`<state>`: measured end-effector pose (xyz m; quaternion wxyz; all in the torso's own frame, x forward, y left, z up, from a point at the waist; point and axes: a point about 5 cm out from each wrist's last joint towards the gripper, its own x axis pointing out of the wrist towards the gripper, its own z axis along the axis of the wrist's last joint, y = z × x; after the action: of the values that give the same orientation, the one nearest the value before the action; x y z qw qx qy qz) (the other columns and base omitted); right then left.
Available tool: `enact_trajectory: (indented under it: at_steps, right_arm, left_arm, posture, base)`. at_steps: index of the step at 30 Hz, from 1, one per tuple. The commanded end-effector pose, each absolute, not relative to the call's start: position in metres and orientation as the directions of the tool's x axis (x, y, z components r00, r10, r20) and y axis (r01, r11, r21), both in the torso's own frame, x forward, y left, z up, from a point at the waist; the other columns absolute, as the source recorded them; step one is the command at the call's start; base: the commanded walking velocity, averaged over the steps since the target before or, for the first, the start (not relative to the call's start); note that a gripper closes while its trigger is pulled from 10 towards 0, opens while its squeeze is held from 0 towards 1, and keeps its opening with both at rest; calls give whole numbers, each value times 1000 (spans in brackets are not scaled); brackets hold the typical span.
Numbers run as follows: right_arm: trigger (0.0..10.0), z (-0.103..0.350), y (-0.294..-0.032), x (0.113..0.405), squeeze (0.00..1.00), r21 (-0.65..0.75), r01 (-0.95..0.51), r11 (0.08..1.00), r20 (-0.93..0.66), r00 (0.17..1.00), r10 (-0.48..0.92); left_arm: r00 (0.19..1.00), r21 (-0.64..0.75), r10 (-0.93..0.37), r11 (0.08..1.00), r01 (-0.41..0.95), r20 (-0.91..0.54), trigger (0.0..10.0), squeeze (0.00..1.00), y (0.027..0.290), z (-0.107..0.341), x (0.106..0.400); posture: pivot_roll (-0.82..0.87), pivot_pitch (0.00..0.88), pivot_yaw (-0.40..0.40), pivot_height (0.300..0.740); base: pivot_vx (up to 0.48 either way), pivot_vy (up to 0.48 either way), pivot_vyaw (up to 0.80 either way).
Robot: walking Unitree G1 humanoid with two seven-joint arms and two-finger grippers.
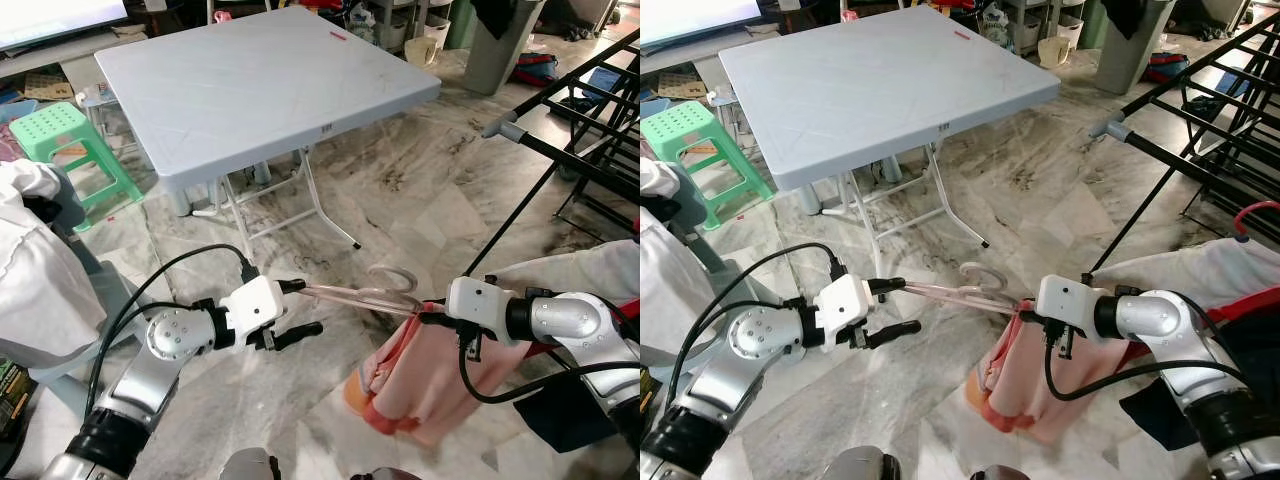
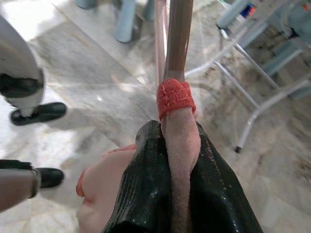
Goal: Hang hanger
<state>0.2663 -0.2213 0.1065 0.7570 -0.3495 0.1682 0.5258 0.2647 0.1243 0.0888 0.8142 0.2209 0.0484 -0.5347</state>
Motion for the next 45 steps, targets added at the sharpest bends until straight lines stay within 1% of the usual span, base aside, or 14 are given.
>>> enact_trajectory:
  at_steps: [1, 2, 3, 4, 6, 9, 10, 11, 13, 14, 21, 26, 35, 45]
  right_arm:
    - [10000, 118, -216, 267, 0, -361, -923, 136, -613, 345, 710]
    - [10000, 119, -216, 266, 0, -350, -929, 121, -619, 326, 714]
    - [10000, 119, -216, 266, 0, -343, -933, 111, -623, 314, 717]
    - [10000, 119, -215, 265, 0, -336, -936, 100, -627, 302, 718]
    - [10000, 119, -215, 263, 0, -323, -943, 74, -637, 275, 720]
    - [10000, 124, -213, 265, 0, -318, -947, 36, -641, 243, 728]
    - [10000, 125, -212, 265, 0, -317, -948, 30, -641, 238, 729]
    - [10000, 127, -211, 266, 0, -319, -947, 20, -639, 231, 733]
    - [10000, 130, -210, 268, 0, -322, -947, 5, -638, 221, 738]
    - [10000, 132, -210, 269, 0, -327, -945, -1, -635, 220, 740]
    - [10000, 148, -200, 277, 0, -370, -928, -46, -601, 202, 773]
    - [10000, 151, -201, 279, 0, -369, -924, -96, -630, 173, 757]
    - [10000, 155, -197, 284, 0, -380, -918, -111, -627, 167, 761]
    - [10000, 157, -192, 288, 0, -399, -909, -120, -614, 168, 771]
  left_arm:
    - [385, 287, -863, 298, 910, -326, 8627, 0, 121, 87, 266]
    - [376, 280, -869, 292, 914, -322, 5451, 0, 119, 87, 267]
    - [369, 276, -873, 287, 917, -319, 5451, 0, 117, 87, 267]
    - [361, 278, -876, 277, 920, -321, 4549, 0, 116, 87, 267]
    - [348, 280, -881, 263, 923, -321, 4353, 0, 113, 86, 268]
    - [312, 263, -893, 232, 937, -324, 2706, 0, 106, 84, 268]
    - [306, 257, -894, 228, 939, -327, 2706, 0, 106, 84, 268]
    - [298, 254, -896, 220, 942, -329, 2275, 0, 104, 82, 268]
    - [282, 241, -901, 208, 948, -330, 1333, 0, 102, 81, 269]
    - [278, 240, -902, 204, 949, -330, 78, 0, 101, 81, 269]
    - [248, 252, -910, 167, 953, -333, 0, 0, 95, 81, 275]
    - [288, 298, -900, 191, 935, -326, 0, 0, 98, 87, 287]
    - [308, 312, -893, 206, 927, -327, 0, 0, 103, 89, 294]
    - [282, 302, -896, 179, 936, -344, 0, 0, 100, 84, 295]
  posture:
    - [-34, 0, 4, 740]
    - [-34, 0, 4, 740]
    - [-36, 0, 4, 740]
    - [-36, 0, 4, 740]
    - [-36, 0, 4, 740]
    - [-41, 0, 6, 740]
    - [-41, 0, 6, 740]
    - [-42, 0, 6, 740]
    - [-42, 0, 6, 740]
    - [-44, 0, 5, 740]
    - [-51, 0, 5, 740]
    - [-53, 0, -1, 740]
    - [-53, 0, -7, 740]
    - [-53, 0, -10, 740]
  base:
    - [0, 0, 0]
    - [0, 0, 0]
    - [0, 0, 0]
    - [0, 0, 0]
    - [0, 0, 0]
    - [0, 0, 0]
    - [0, 0, 0]
    - [0, 0, 0]
    - [0, 0, 0]
    - [0, 0, 0]
    - [0, 0, 0]
    - [0, 0, 0]
    - [0, 0, 0]
    - [0, 0, 0]
